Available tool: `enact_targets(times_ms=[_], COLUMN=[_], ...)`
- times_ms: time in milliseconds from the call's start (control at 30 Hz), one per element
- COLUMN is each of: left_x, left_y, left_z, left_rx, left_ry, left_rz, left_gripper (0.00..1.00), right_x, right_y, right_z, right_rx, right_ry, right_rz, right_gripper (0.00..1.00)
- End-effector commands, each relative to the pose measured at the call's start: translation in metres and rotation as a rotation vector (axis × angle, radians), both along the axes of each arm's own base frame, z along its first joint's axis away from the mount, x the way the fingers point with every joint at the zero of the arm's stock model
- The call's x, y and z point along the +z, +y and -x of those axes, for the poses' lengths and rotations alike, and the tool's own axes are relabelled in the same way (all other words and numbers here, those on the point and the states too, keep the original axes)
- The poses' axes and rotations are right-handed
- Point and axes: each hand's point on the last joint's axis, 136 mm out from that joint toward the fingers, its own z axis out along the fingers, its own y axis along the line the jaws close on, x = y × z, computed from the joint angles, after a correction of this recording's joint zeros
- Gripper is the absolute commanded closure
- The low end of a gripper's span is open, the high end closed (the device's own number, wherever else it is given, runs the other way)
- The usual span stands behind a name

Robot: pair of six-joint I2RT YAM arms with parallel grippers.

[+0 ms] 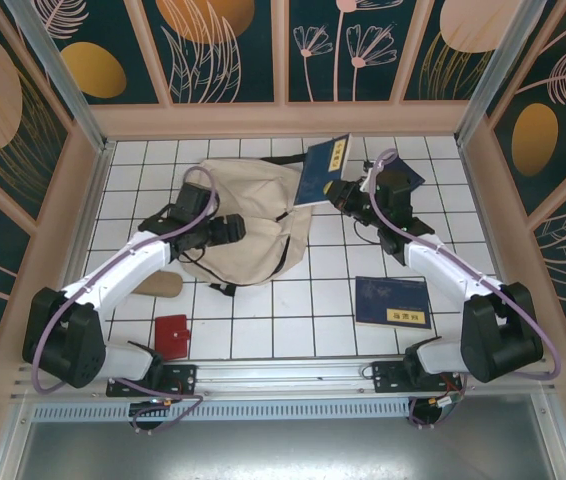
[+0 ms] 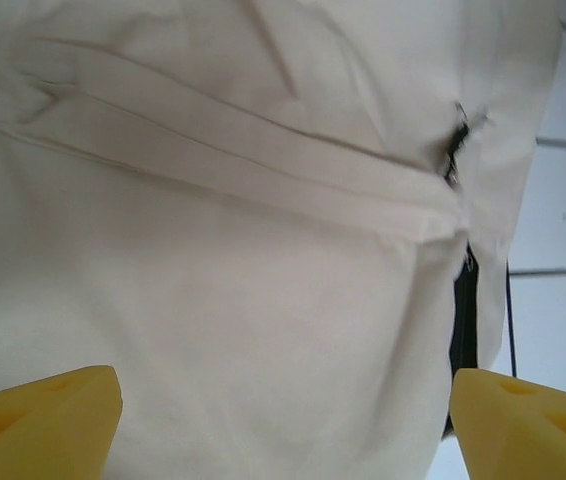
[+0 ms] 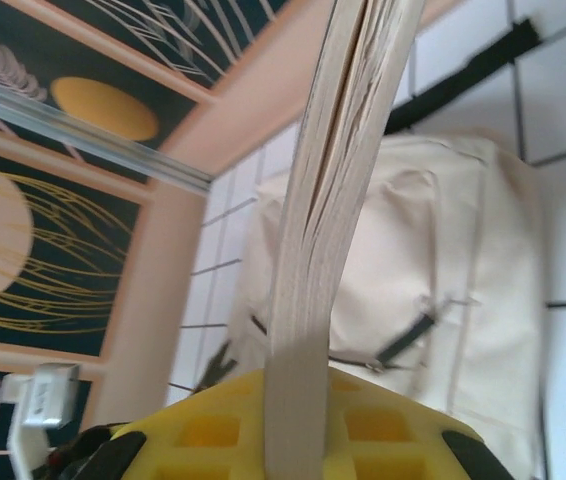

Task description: Pack the student bag

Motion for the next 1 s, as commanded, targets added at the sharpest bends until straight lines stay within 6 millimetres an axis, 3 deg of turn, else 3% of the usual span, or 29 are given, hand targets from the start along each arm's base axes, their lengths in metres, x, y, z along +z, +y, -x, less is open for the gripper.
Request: enact_targets(times_ms=[0,167,400,533,700,967], left_x=[-0.01,-0.033,-0.068,-0.091,-0.096,-0.1], left_y=[-0.012,-0.047,-0.077,-0.071,-0.072,-0.056], left_z=[0.013,0.037,0.053,0.059,0.061,0.043], left_rx=[-0.093,-0.276,-0.432,-0.461,-0.484,-0.413], left_ry=[0.012,0.039,0.121,0.18,0.2,0.181], left_rz=[-0.114,-0.247,-0.232,-0.301,-0.313,-0.443], left_gripper=[0.19,0.26,0.35,0.4,0.42,0.66], right_x=[0.009,0.008,0.001,0.004,0.002,-0.001], right_y=[-0.007,-0.016,-0.02,-0.023,-0.022,-0.02], right_z=[-0.001,0.004,0.01,0.008,0.004,0.001], right_rx=[-0.003,-0.033,-0.041,-0.063,-0.073,-0.076], right_ry=[-0.017,-0.007,0.016,0.003,0.007,0.02], right_rz=[0.049,0.059,0.041,0.031,0.011,-0.012], right_gripper=[0.99,0.98,0.98,0.97,0.97,0.97])
